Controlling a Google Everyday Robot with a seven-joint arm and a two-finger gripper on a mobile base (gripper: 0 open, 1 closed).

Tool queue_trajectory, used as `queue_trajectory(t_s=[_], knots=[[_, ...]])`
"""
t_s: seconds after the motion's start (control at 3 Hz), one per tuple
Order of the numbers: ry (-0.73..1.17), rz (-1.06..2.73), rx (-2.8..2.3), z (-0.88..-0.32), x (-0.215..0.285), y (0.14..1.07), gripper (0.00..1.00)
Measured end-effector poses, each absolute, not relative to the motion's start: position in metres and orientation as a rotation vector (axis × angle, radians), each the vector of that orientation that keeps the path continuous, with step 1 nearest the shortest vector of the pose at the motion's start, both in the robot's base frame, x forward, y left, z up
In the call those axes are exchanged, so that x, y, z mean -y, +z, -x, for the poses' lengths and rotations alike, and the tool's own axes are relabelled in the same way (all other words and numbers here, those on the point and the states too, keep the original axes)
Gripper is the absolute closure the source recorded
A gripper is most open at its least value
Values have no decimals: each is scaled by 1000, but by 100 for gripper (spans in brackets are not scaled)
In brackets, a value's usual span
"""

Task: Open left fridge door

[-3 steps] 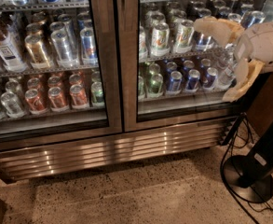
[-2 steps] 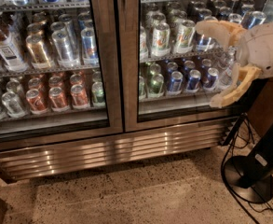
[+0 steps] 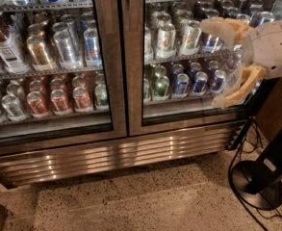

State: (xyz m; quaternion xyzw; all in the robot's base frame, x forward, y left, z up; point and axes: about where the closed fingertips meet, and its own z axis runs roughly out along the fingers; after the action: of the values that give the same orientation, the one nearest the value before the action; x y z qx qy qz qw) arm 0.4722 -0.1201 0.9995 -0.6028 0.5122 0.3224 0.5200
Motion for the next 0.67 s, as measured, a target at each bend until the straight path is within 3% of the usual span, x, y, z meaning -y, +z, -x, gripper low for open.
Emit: queue_trajectory(t_s=[0.67], knots=[[918, 1409, -1117, -470, 94, 991, 0]])
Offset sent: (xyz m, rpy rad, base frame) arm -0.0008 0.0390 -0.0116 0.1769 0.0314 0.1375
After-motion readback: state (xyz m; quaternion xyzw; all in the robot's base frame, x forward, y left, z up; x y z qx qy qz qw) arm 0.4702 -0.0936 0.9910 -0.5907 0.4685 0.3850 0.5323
